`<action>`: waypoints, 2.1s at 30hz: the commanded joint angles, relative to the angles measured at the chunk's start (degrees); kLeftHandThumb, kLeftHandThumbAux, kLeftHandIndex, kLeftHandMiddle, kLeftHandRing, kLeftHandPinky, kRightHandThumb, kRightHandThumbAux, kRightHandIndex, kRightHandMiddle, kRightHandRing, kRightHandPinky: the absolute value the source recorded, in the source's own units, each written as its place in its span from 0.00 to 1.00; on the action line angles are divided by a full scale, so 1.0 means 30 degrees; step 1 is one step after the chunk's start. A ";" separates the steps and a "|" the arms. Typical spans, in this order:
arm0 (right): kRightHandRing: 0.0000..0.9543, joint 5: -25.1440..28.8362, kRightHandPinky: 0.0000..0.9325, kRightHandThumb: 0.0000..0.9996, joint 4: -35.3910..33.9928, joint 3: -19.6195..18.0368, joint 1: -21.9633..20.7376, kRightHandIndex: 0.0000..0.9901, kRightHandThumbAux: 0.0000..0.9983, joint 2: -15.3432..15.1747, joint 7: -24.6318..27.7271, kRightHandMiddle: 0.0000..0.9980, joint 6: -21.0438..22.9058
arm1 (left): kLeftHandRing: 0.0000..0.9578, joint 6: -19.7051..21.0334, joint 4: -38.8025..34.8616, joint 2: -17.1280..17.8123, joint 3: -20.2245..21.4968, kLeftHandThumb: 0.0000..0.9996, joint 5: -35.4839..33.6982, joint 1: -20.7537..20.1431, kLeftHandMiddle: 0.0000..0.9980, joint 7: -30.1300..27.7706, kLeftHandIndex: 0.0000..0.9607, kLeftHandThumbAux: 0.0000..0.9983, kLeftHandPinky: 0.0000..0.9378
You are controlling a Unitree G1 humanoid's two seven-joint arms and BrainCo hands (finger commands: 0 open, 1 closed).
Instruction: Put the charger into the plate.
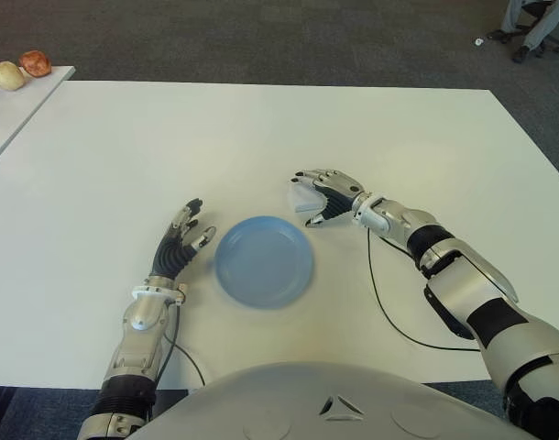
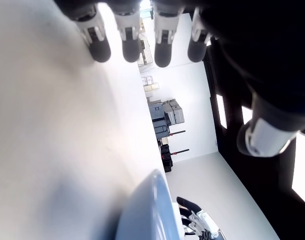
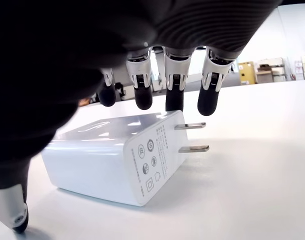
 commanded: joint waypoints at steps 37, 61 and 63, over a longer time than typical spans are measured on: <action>0.16 -0.3988 0.15 0.00 -0.2700 0.2040 0.0687 0.03 0.55 -0.4476 -0.2017 0.15 -0.2362 | 0.07 0.1480 0.0740 -0.0248 -0.0144 0.00 0.0295 0.0767 0.09 -0.0171 0.08 0.57 0.08; 0.17 -0.4929 0.17 0.00 -0.3481 0.2500 0.0674 0.03 0.53 -0.5323 -0.2719 0.16 -0.2956 | 0.07 0.1613 0.0622 -0.0229 -0.0220 0.00 0.0502 0.0785 0.09 -0.0039 0.09 0.56 0.08; 0.16 -0.4908 0.16 0.00 -0.3667 0.2465 0.0738 0.03 0.53 -0.5472 -0.2709 0.16 -0.3034 | 0.07 0.1630 0.0602 -0.0228 -0.0223 0.00 0.0525 0.0794 0.09 -0.0020 0.09 0.56 0.07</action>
